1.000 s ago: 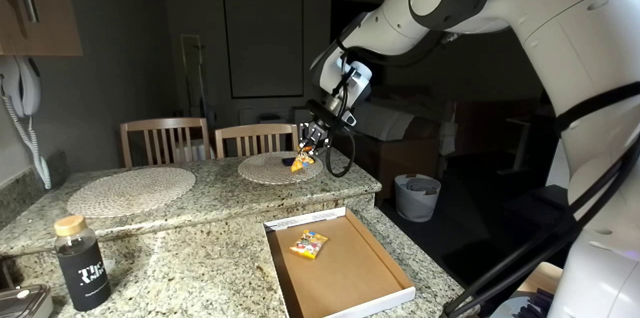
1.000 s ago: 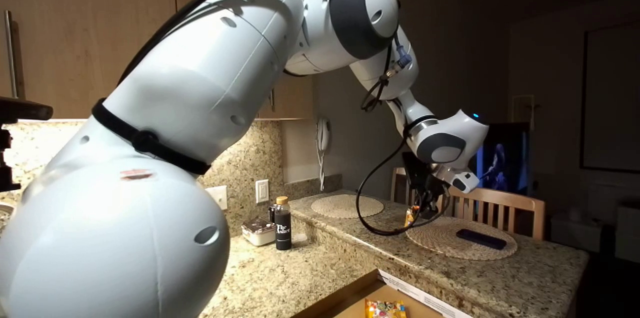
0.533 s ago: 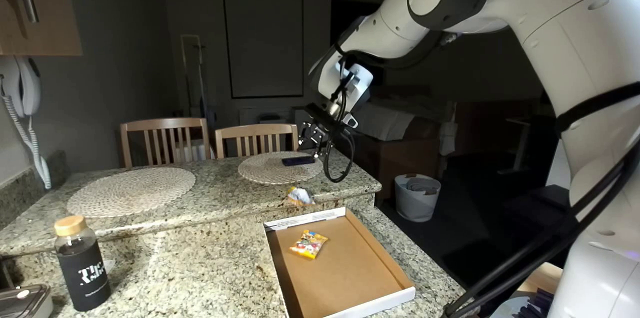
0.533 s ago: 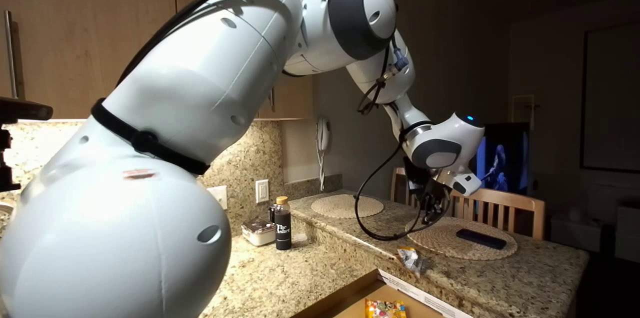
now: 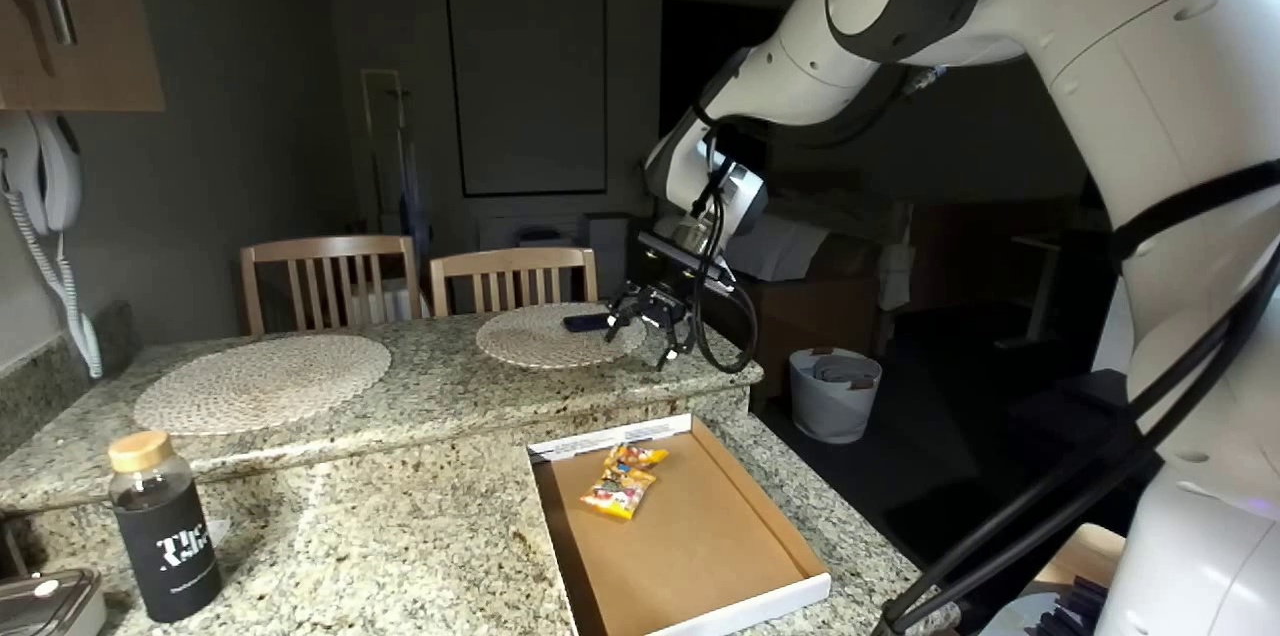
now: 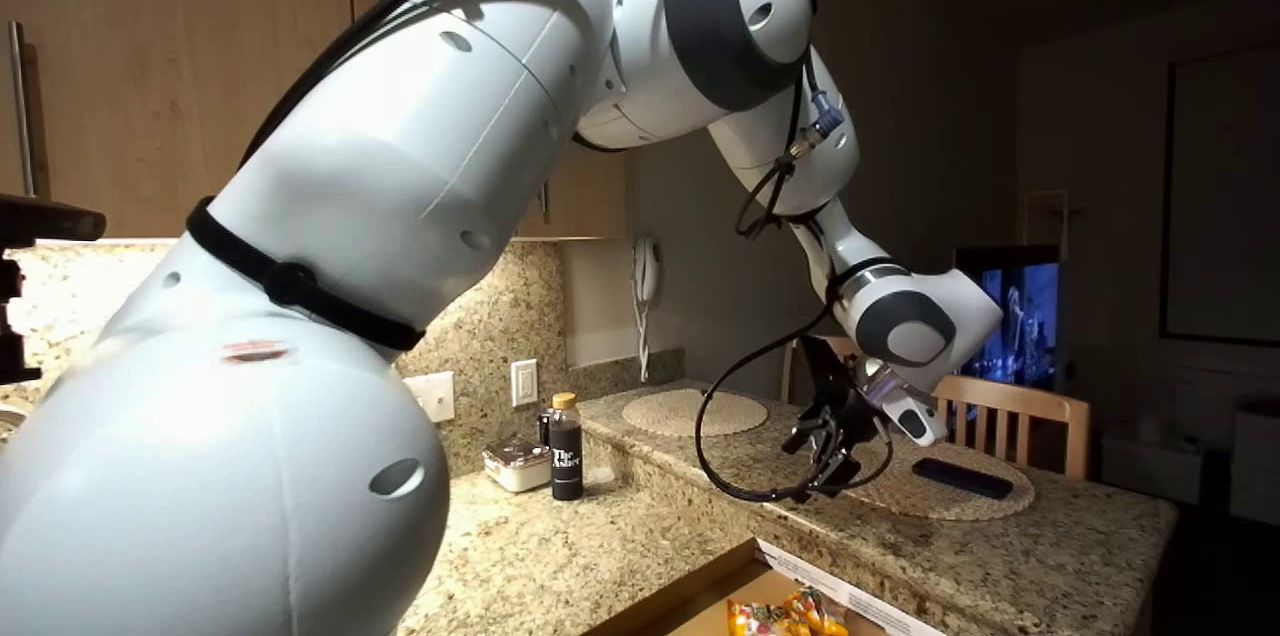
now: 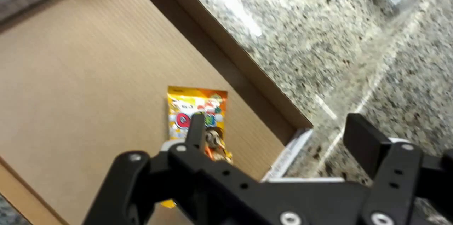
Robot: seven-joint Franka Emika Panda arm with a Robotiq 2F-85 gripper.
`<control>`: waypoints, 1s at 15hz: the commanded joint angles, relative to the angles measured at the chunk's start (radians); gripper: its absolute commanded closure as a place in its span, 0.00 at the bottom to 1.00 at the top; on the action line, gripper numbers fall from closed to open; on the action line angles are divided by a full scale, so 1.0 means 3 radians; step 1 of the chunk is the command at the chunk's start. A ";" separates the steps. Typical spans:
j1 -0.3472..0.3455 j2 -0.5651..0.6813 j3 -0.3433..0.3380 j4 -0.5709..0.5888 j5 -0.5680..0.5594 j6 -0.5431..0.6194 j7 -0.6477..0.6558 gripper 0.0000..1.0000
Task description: Remove the two sachets from the box and place them on the upper countertop
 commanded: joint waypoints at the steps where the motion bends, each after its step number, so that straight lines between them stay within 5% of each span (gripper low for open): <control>1: -0.0063 0.0074 -0.0056 0.0040 -0.0241 -0.0712 -0.0024 0.00; 4: 0.0035 0.0295 -0.0073 0.0167 -0.0496 -0.1127 0.0044 0.00; 6: 0.0165 0.0445 -0.0050 0.0179 -0.0598 -0.1024 0.0044 0.00; 15: 0.0754 0.0903 -0.0117 0.0156 -0.1118 0.0985 0.0333 0.00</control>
